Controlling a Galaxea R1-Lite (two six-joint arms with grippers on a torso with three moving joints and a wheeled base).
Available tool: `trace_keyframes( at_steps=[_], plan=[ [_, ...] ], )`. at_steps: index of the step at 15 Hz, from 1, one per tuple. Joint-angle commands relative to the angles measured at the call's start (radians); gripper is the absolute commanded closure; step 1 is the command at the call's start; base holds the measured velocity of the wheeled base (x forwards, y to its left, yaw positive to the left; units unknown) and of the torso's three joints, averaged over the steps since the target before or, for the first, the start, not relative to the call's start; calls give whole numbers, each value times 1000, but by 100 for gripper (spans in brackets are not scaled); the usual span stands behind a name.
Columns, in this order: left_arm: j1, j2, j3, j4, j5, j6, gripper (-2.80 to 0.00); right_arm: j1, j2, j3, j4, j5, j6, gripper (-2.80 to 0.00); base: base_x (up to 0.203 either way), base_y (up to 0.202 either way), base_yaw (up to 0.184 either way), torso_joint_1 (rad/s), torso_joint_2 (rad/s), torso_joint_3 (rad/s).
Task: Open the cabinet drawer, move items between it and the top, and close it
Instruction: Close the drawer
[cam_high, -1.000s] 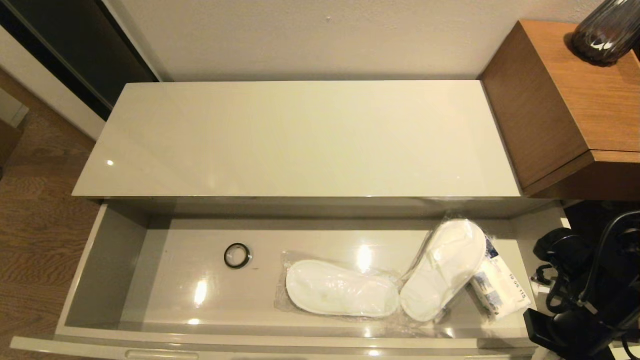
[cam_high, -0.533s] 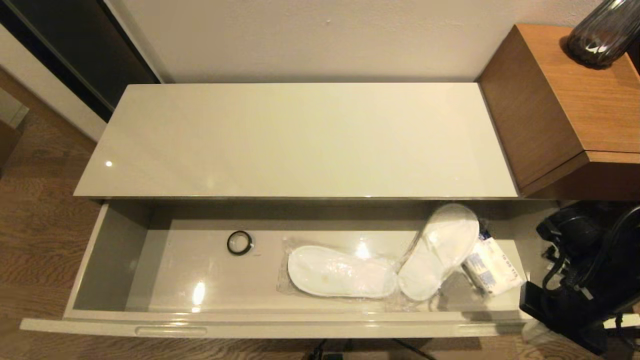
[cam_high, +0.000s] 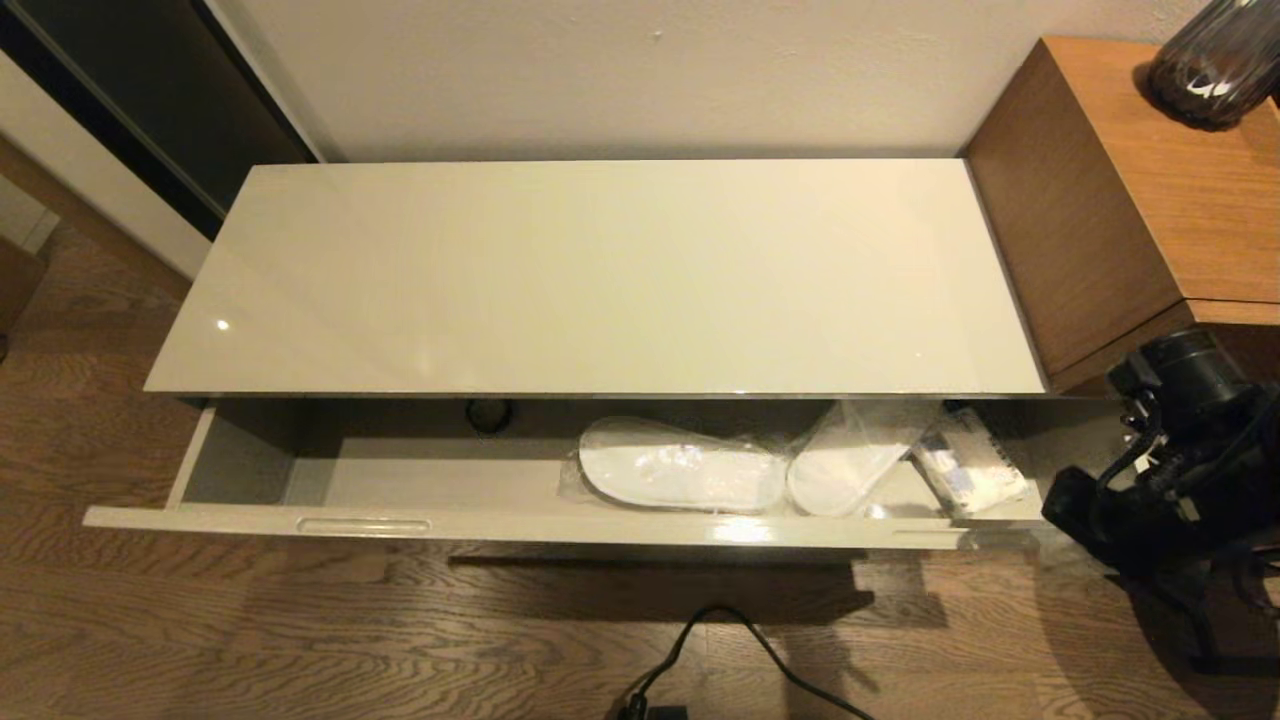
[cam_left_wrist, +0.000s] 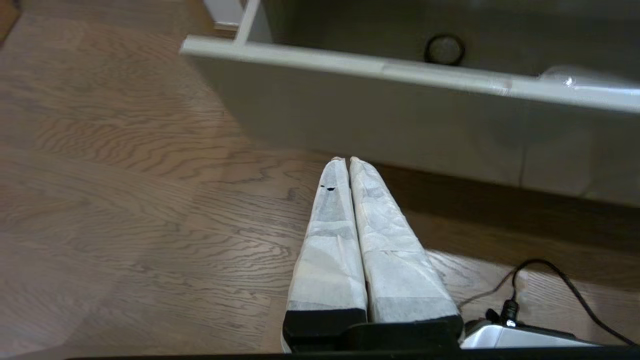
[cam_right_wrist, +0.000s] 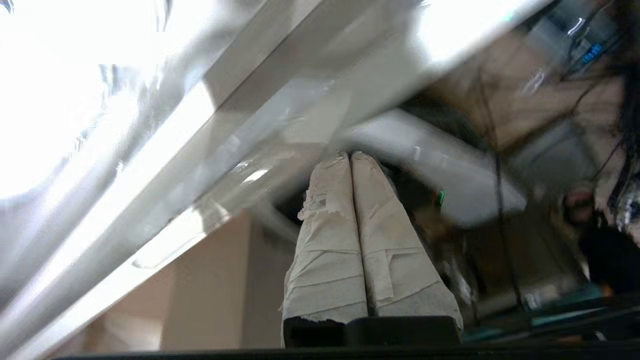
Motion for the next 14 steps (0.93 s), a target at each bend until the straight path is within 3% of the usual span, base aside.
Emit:
trace_keyframes(
  at_steps=[1,5,14],
  plan=[
    [0,-39,2,-1,1,-1,0,0,-67,-76,45,-13,14,0,0,0,0,0,0,0],
    [0,-39,2,-1,1,-1,0,27,-111,-208,136,-131,61,0,0,0,0,0,0,0],
    [0,-39,2,-1,0,-1,0,98,58,-127,149,-137,100,0,0,0,0,0,0,0]
  ],
)
